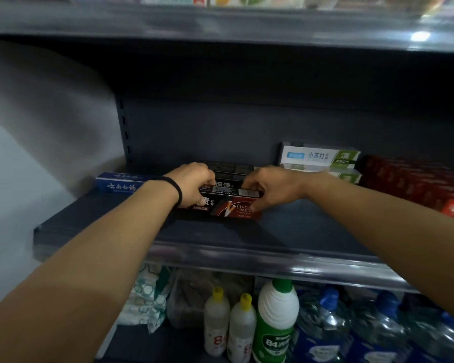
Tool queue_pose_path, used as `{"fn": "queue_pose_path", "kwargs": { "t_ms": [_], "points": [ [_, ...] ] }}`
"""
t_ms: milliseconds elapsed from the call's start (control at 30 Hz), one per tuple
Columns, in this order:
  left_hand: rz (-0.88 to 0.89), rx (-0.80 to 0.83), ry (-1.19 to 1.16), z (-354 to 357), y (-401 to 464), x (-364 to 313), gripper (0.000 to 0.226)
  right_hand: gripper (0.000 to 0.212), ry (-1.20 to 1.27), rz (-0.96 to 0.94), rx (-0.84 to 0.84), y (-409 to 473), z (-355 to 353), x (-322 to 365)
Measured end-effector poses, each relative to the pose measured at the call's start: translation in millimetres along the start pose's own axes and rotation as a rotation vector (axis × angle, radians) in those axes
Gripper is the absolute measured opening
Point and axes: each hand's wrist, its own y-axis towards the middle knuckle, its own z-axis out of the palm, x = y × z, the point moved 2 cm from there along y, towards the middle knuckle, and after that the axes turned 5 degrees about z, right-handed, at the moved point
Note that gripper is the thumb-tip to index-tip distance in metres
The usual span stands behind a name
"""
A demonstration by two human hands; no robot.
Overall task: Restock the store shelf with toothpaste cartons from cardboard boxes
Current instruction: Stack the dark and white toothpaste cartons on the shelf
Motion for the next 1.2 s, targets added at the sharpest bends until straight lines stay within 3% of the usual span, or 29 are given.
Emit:
{"fn": "queue_pose_path", "kwargs": {
  "t_ms": [433, 1200],
  "points": [
    [0.012, -0.013, 0.011, 9, 33, 12, 0.057, 0.04, 0.031, 0.103, -0.089, 20, 9, -47],
    [-0.069, -0.01, 0.099, 29, 61, 11, 0.04, 0.041, -0.168, 0.175, -0.214, 28, 29, -71]
  ]
}}
